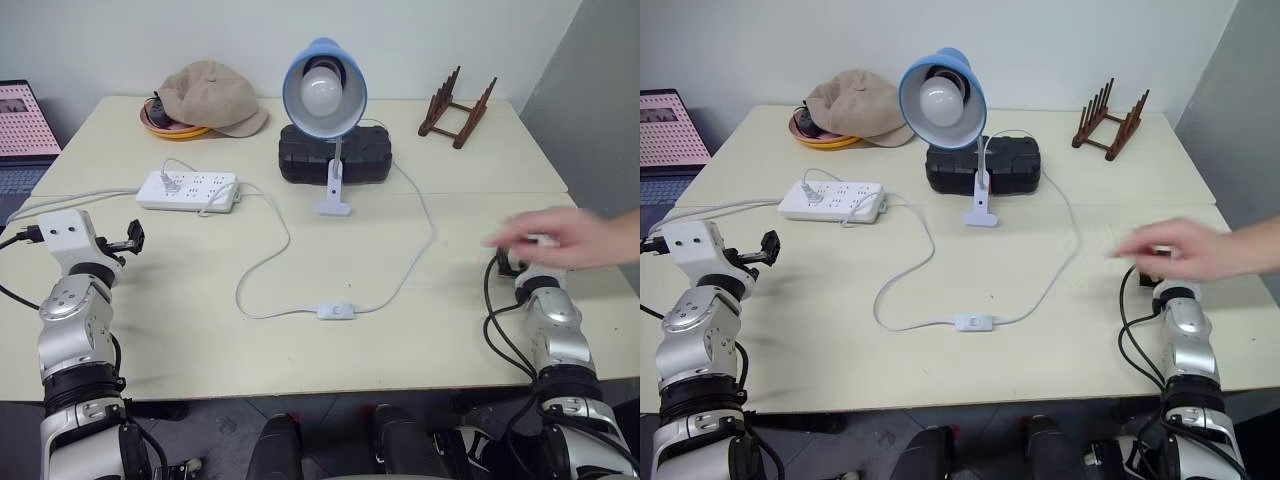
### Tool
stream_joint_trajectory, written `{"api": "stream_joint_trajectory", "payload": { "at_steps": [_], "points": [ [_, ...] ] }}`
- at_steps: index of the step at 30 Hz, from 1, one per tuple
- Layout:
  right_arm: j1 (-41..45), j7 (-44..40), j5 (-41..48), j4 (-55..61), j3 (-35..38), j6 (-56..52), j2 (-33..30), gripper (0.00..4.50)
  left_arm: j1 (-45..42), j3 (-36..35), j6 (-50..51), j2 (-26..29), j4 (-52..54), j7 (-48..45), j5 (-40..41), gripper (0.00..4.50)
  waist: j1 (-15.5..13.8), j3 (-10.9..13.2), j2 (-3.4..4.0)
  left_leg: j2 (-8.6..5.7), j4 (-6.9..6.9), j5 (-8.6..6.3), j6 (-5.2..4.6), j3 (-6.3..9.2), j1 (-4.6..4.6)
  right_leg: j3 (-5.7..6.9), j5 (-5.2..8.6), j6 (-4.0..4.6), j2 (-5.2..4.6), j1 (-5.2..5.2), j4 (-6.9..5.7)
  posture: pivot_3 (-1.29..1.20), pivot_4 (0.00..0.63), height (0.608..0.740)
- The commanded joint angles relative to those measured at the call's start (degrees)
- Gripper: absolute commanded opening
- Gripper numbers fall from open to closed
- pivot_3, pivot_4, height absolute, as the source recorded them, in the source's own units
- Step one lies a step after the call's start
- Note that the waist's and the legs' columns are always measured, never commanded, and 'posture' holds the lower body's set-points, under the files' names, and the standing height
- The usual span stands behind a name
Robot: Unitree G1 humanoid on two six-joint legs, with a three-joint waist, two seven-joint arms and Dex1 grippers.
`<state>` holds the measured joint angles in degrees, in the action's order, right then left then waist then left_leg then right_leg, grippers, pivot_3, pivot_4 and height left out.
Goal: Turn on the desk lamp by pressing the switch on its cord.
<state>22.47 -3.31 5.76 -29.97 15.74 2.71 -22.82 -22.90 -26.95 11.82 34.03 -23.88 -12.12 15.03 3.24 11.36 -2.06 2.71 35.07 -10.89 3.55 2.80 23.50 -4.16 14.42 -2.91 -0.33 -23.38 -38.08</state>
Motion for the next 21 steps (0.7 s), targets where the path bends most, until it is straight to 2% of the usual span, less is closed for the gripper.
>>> {"api": "stream_joint_trajectory", "payload": {
  "at_steps": [1,5,8,11,16,21],
  "points": [
    [-0.1,0.6,0.2,2.8,1.2,-0.1,-0.8,4.50,-1.2,0.0,-1.1,1.5,0.6,-0.8,-0.2,4.50,0.0,0.0,0.00,0.00,0.00,0.00,0.00,0.00,0.00,0.00,0.00,0.00,0.00,0.00,0.00,0.00,0.150,0.740],
    [-0.5,-0.8,-1.2,3.5,-0.2,0.3,-1.9,4.50,-1.6,0.2,-1.2,1.9,0.3,-1.1,-0.5,4.50,0.0,0.0,0.00,0.00,0.00,0.00,0.00,0.00,0.00,0.00,0.00,0.00,0.00,0.00,0.00,0.00,0.150,0.740],
    [-1.0,-8.0,-1.8,7.2,-4.1,0.4,-4.1,4.50,-2.1,1.2,-0.5,2.2,0.6,-2.5,-0.4,4.50,0.0,0.0,0.00,0.00,0.00,0.00,0.00,-0.01,0.00,-0.01,0.00,0.00,0.00,0.00,0.01,0.00,0.150,0.740],
    [-1.3,-18.3,0.4,12.3,-7.6,-2.8,-7.2,4.50,-2.2,4.2,2.5,3.6,3.1,-8.7,0.8,4.50,0.1,0.0,0.01,0.00,0.00,0.00,0.00,-0.01,0.00,0.00,0.03,-0.05,0.00,0.00,0.00,0.00,0.150,0.740],
    [-3.6,-45.0,9.2,27.8,-15.8,-12.5,-16.9,4.50,0.3,12.5,13.6,9.9,18.5,-29.3,8.3,4.50,0.0,0.0,0.01,0.00,-0.01,0.00,0.00,0.01,0.02,0.01,0.04,-0.06,0.01,0.01,0.02,0.00,0.150,0.740],
    [-5.7,-56.1,12.1,38.2,-22.2,-17.3,-21.0,4.50,3.7,19.5,18.4,14.3,31.0,-39.8,10.8,4.50,0.0,0.0,0.01,0.02,-0.04,-0.01,0.00,0.05,-0.01,0.06,0.09,-0.06,0.01,0.05,0.08,0.00,0.150,0.740]
  ]
}}
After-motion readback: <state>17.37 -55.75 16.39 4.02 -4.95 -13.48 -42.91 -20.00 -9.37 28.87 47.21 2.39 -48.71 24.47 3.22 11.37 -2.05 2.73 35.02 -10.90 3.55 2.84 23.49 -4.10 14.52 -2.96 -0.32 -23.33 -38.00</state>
